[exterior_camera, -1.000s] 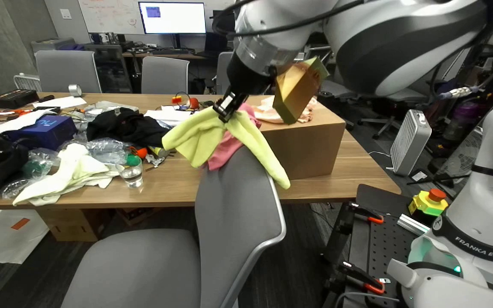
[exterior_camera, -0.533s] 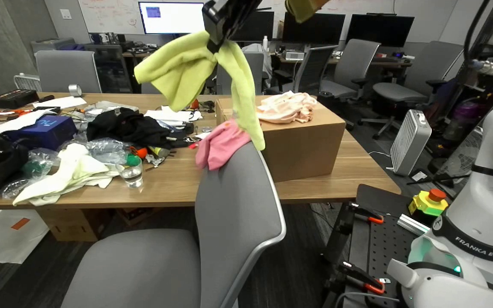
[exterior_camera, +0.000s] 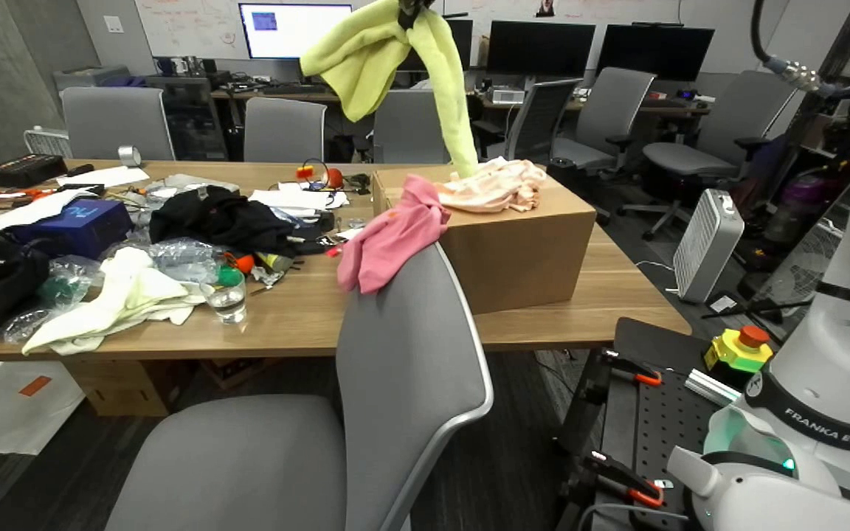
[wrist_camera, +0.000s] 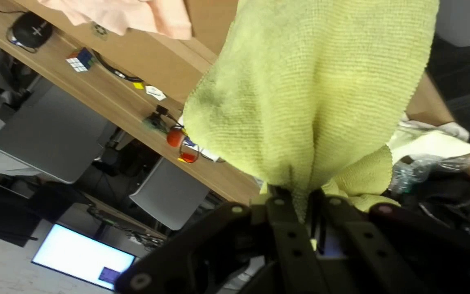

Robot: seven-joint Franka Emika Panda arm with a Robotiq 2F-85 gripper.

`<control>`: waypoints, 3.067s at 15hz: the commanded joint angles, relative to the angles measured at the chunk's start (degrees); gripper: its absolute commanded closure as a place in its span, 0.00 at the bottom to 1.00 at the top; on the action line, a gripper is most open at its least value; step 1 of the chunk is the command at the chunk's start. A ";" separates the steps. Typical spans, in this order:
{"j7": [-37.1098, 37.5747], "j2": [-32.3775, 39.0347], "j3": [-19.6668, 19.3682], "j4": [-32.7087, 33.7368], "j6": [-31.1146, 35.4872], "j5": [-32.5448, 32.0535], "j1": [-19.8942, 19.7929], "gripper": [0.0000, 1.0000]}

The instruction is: Remove all the clothes from the chair and put them on top of the box

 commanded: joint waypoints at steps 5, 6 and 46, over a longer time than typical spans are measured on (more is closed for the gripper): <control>2.13 4.89 -6.48 7.29 -5.33 -7.81 -6.10 0.92; 2.86 5.22 -7.32 7.80 -5.89 -8.95 -6.60 0.92; -18.06 -2.05 -6.74 -10.93 -12.60 12.76 9.80 0.00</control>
